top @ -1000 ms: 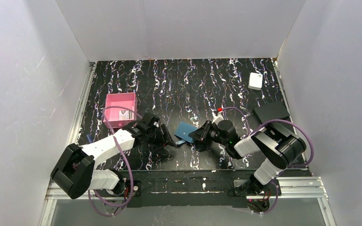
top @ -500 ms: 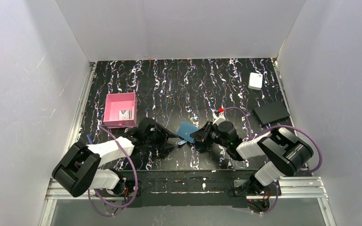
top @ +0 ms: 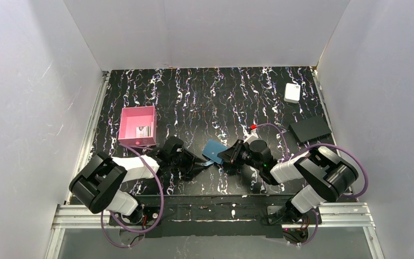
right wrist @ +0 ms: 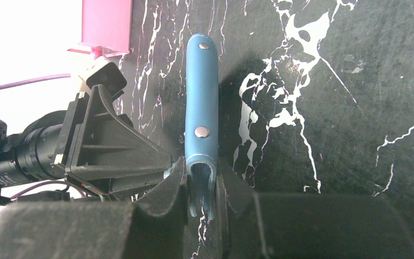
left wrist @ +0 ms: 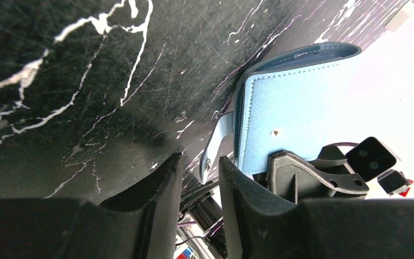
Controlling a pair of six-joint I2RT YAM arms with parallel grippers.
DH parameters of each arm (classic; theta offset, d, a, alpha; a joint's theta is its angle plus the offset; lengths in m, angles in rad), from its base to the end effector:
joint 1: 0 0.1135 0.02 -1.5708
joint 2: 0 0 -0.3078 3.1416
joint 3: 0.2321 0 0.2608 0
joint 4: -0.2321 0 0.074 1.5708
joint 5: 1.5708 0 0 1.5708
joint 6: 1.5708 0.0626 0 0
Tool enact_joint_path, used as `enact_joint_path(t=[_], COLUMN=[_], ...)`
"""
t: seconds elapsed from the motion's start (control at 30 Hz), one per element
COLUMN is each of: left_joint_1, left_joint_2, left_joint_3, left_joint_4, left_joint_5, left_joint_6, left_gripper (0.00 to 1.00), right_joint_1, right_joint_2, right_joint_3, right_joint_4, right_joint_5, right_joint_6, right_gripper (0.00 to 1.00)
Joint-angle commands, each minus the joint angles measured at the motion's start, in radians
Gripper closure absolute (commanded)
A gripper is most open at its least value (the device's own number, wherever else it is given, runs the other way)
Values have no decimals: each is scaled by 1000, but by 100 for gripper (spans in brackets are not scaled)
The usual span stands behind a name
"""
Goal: Put the credit cards into the card holder
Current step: Close the card holder at the center of the board.
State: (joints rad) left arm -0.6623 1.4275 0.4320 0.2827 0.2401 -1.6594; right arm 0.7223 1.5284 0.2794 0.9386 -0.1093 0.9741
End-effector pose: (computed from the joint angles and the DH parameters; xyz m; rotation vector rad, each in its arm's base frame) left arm 0.2010 -0.1756 0.1497 -1.1710 2.4653 -1.2742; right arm 0.2010 0.1862 0.1576 0.1792 2.0775 1.2153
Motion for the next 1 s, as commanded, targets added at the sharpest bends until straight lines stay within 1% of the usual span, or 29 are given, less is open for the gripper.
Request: enact_joint_path(t=[0.0, 0.17, 0.3, 0.4, 0.47, 0.53, 0.7, 0.9, 0.97], left_joint_1=[-14, -19, -22, -26, -27, -29, -37, -39, -40], left_joint_2=[2, 4, -8, -34, -50, -66, -99, -53, -47], left_joint_3=[-2, 0, -1, -7, -12, -18, -39, -27, -23], left_joint_4=[8, 14, 18, 17, 16, 16, 16, 18, 18], left_joint_5=[-11, -23, -28, -37, -39, -40, -50, -33, -31], left_joint_6=[-11, -7, -4, -2, -4, -6, -18, -20, -17], left_gripper=[73, 84, 90, 89, 84, 83, 84, 86, 84], right_joint_1=[7, 10, 12, 14, 15, 16, 17, 19, 18], right_joint_2=[3, 0, -3, -2, -2, -1, -1, 5, 1], right_joint_3=[-3, -9, -9, -9, -9, -9, -8, -7, -9], right_joint_4=[48, 43, 39, 35, 35, 35, 37, 44, 44], right_joint_5=[28, 35, 39, 42, 42, 43, 42, 37, 40], right_joint_6=[10, 12, 12, 11, 12, 12, 11, 14, 14], right_gripper=[99, 99, 99, 99, 99, 99, 99, 99, 99])
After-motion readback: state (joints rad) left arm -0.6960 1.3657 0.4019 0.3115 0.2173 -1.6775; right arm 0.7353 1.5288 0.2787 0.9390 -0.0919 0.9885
